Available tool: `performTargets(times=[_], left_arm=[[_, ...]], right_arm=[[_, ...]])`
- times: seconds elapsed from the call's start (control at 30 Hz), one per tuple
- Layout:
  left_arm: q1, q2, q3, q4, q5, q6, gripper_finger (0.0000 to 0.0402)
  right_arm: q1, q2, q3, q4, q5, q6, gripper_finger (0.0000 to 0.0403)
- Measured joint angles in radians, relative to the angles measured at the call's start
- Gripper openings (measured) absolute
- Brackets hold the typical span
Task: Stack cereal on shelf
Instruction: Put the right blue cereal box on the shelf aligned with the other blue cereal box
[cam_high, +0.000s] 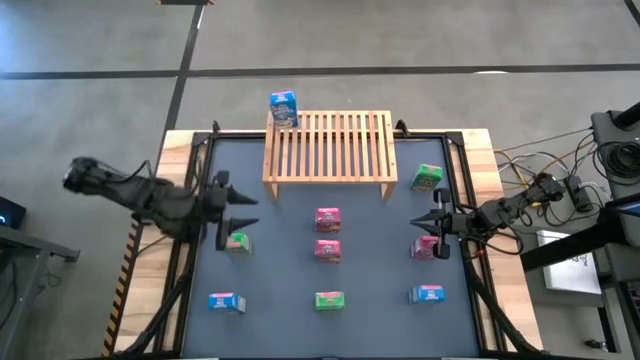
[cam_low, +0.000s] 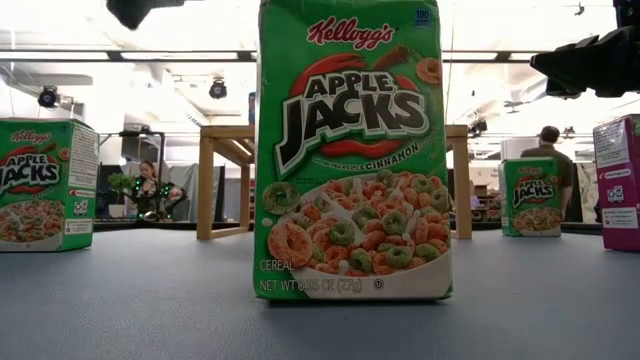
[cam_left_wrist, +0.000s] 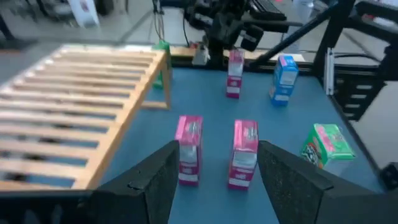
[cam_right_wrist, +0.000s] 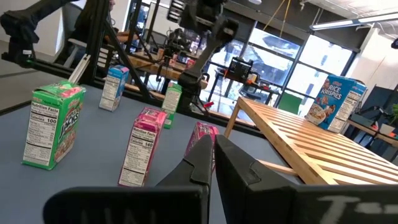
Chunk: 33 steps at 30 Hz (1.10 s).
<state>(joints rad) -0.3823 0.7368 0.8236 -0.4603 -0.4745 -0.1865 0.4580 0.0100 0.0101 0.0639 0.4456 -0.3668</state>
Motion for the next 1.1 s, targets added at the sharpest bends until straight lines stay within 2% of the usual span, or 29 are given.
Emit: performTargets(times=[0.07,0.13,0.23,0.33,0.47,0.63,0.7,0.83,0.97,1.1], left_arm=[[-0.08,0.025,0.031,0.009,-0.104,0.003,0.0193],[-0.142,0.048,0.052,0.04,-0.16,0.004,0.0189],[-0.206,0.078,0.051,0.094,-0.17,0.056,0.0183],[-0.225,0.098,0.021,0.168,-0.171,0.129,0.0177],[-0.197,0.124,-0.02,0.287,-0.174,0.195,0.017],[-0.138,0.132,-0.08,0.415,-0.164,0.201,0.0159],[-0.114,0.132,-0.113,0.476,-0.114,0.206,0.0153],[-0.046,0.122,-0.174,0.544,0.048,0.225,0.0134],[0.024,0.103,-0.221,0.616,0.098,0.209,0.0105],[0.073,0.099,-0.252,0.726,0.1,0.211,0.0079]], right_arm=[[0.0,0.0,0.0,0.0,0.0,0.0,0.0009],[0.0,0.0,0.0,0.0,0.0,0.0,0.0009],[0.0,0.0,0.0,0.0,0.0,0.0,0.0009],[0.0,0.0,0.0,0.0,0.0,0.0,0.0009],[0.0,0.0,0.0,0.0,0.0,0.0,0.0009],[0.0,0.0,0.0,0.0,0.0,0.0,0.0009],[0.0,0.0,0.0,0.0,0.0,0.0,0.0009],[0.0,0.0,0.0,0.005,0.0,0.0,0.0009],[0.0,0.0,0.0,0.116,-0.009,0.0,0.0009],[0.0,0.0,0.0,0.198,-0.008,0.005,0.0009]])
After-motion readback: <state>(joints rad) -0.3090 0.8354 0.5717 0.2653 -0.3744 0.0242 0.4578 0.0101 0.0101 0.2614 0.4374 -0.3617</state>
